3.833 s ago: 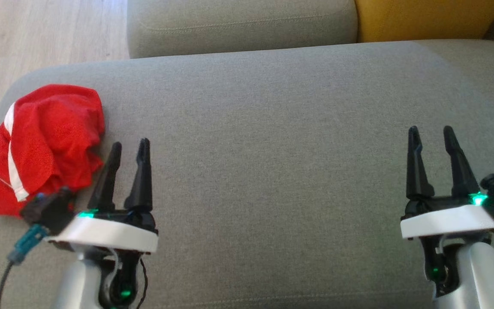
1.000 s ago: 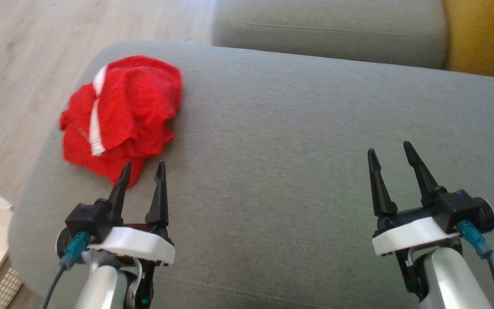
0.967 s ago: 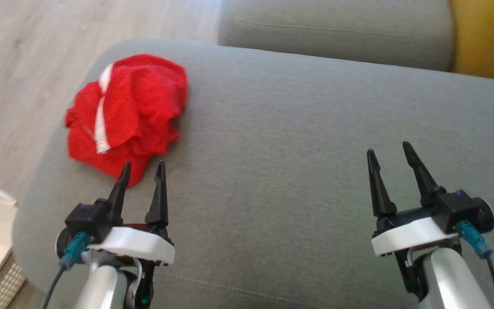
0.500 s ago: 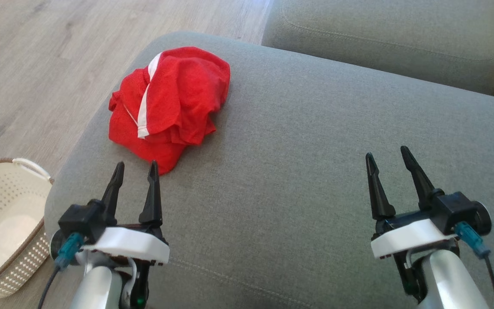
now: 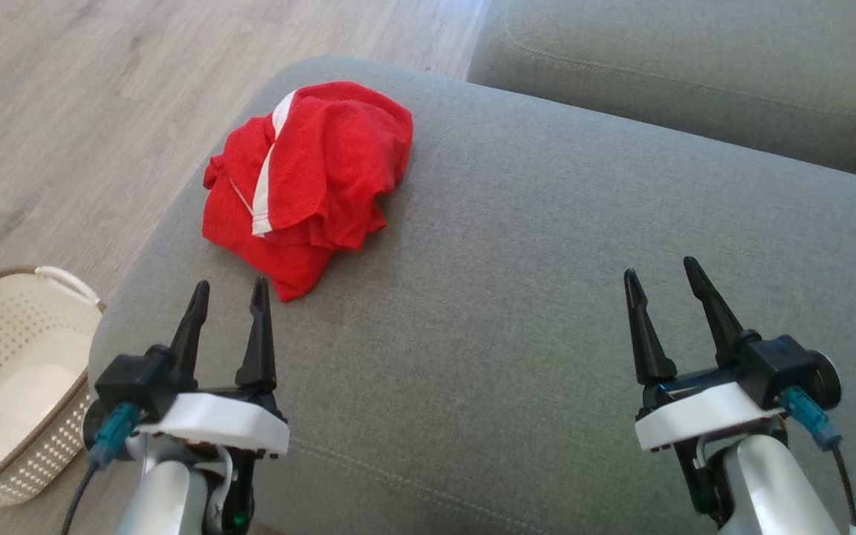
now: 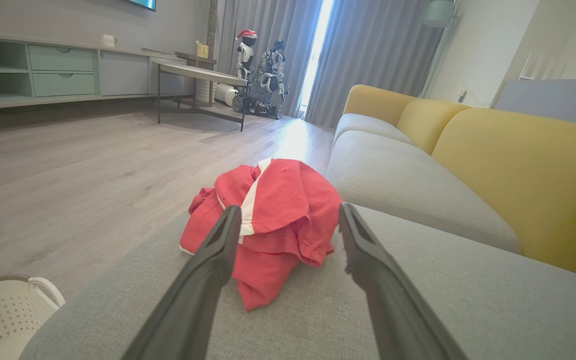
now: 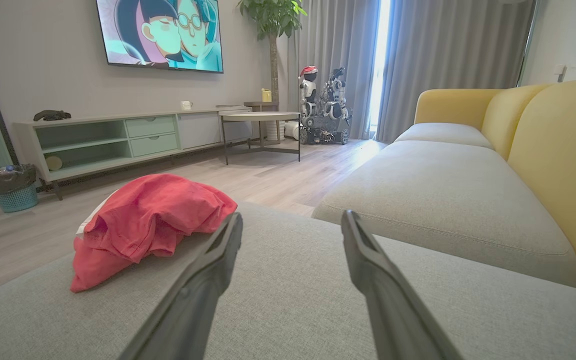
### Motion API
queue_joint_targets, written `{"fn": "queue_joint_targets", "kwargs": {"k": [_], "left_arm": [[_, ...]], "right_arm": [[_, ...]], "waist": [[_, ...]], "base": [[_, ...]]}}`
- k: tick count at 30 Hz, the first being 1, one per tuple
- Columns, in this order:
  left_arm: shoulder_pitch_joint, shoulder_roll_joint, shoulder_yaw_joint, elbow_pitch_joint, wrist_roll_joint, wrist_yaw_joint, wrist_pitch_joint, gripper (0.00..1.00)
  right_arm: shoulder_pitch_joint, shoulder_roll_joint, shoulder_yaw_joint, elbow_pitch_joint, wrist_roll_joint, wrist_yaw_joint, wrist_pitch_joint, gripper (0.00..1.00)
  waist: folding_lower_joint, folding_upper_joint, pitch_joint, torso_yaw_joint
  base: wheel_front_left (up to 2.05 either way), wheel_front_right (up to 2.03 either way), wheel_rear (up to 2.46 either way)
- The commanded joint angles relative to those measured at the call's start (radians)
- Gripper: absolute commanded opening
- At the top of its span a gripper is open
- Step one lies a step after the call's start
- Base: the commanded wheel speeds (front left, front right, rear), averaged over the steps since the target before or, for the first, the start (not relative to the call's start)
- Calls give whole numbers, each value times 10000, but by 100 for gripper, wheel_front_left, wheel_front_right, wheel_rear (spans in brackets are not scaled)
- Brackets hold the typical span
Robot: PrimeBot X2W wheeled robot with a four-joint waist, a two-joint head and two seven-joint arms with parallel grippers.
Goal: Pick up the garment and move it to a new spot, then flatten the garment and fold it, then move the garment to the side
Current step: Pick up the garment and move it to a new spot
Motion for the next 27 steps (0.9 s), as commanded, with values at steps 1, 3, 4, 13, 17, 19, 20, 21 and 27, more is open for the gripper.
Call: {"fn": "queue_joint_targets", "kwargs": {"k": [1,3,4,13,17,19,20,21,27], "left_arm": [[-251,16,435,-339,-36,54,-61,100],[-249,16,479,-356,-92,104,-61,100],[-249,16,497,-366,-113,114,-61,100],[-426,16,1000,-294,-146,86,-61,100],[-879,92,1360,-85,66,-225,-61,100],[-1226,156,1556,170,-3,-437,-61,100],[-1444,178,1679,386,-114,-525,-61,100],[-1687,274,1753,635,-147,-597,-61,100],[-3221,809,1793,1997,-315,-943,270,100]], "right_arm": [[-354,-62,239,-320,31,-7,-99,100],[-356,-62,240,-325,18,-7,-101,100],[-357,-62,239,-331,11,-7,-101,100],[-418,-62,138,-461,-68,-7,-15,100],[-537,-62,49,-686,-236,-7,110,100],[-627,-62,-39,-854,-391,-7,192,100],[-676,-62,-95,-943,-461,-7,229,100],[-729,-62,-134,-1044,-513,-7,275,100],[-970,-62,-231,-1554,-832,-7,506,100]], "waist": [[0,0,34,72],[0,0,62,113],[0,0,76,126],[0,0,452,-100],[0,0,963,-360],[0,0,1294,-482],[0,0,1460,-536],[0,0,1660,-604],[0,0,2602,-937]], "base": [[0,0,0],[0,0,0],[0,0,0],[0,0,0],[0,0,0],[0,0,0],[0,0,0],[0,0,0],[0,0,0]]}}
